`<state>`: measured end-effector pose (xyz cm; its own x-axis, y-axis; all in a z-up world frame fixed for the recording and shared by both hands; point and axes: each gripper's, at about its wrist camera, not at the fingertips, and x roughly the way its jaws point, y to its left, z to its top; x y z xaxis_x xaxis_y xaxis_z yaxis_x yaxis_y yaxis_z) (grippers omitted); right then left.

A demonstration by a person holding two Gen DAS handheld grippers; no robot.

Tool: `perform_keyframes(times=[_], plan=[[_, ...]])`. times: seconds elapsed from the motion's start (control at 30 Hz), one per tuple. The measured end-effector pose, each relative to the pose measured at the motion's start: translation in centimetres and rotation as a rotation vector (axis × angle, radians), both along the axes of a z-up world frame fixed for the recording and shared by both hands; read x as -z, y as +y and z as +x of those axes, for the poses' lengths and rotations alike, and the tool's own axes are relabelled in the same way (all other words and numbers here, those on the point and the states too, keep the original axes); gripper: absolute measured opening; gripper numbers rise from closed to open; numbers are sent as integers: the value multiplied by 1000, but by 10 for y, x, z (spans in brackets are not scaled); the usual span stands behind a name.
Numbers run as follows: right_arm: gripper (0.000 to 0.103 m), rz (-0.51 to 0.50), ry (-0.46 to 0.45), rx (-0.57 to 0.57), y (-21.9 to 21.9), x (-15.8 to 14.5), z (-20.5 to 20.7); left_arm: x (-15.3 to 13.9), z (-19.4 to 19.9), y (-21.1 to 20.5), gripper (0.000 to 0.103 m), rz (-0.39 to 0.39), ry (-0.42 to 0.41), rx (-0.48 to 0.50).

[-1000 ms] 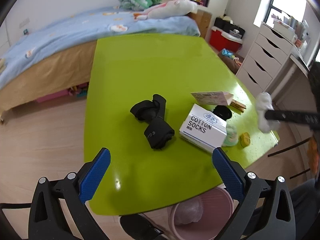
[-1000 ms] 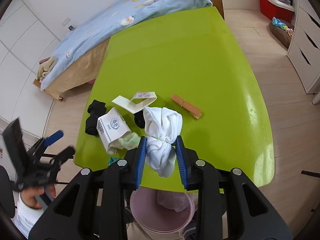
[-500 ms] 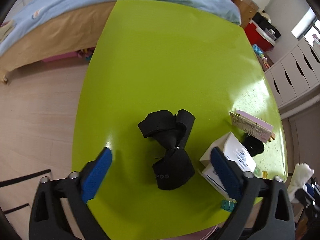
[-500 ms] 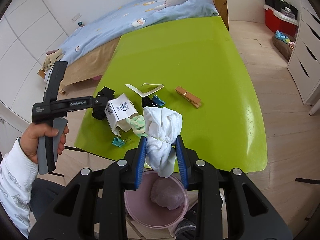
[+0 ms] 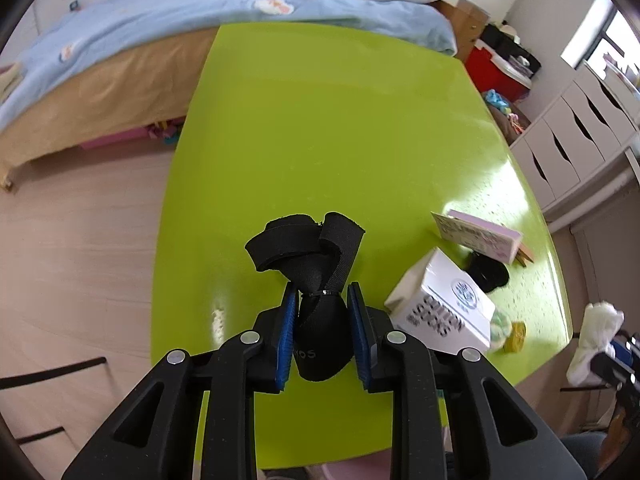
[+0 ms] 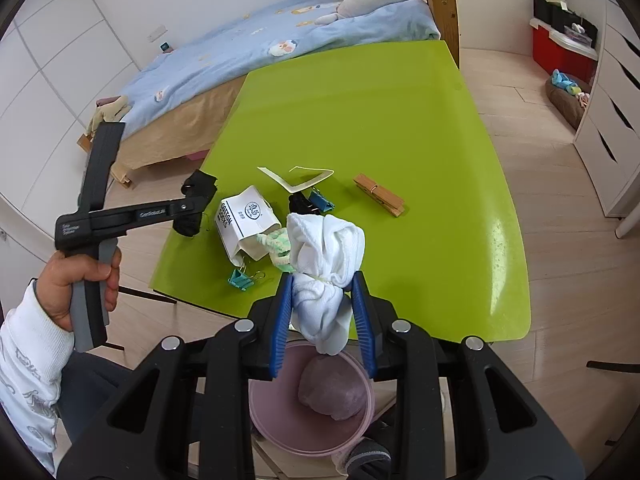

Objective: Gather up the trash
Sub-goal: 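Carry the white sock to the pink wastebasket with the right gripper while the left gripper grasps the black sock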

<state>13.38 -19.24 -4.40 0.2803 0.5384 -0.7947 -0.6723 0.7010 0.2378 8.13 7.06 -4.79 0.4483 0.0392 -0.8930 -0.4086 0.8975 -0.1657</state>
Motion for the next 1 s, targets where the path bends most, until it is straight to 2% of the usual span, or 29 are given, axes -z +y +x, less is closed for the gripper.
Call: perform_keyframes(times=[0.23, 0.4, 0.77, 1.0], plan=[[30, 0, -33, -11, -9, -4, -19, -28, -46, -34, 25, 57, -94, 83], [30, -2, -43, -10, -15, -2, -31, -36, -76, -63, 25, 71, -136, 149], [30, -25, -32, -89, -19, 10, -81, -18, -118, -124, 25, 9, -148, 261], [31, -49, 7, -162, -17, 22, -106, -7, -133, -136, 25, -27, -135, 283]])
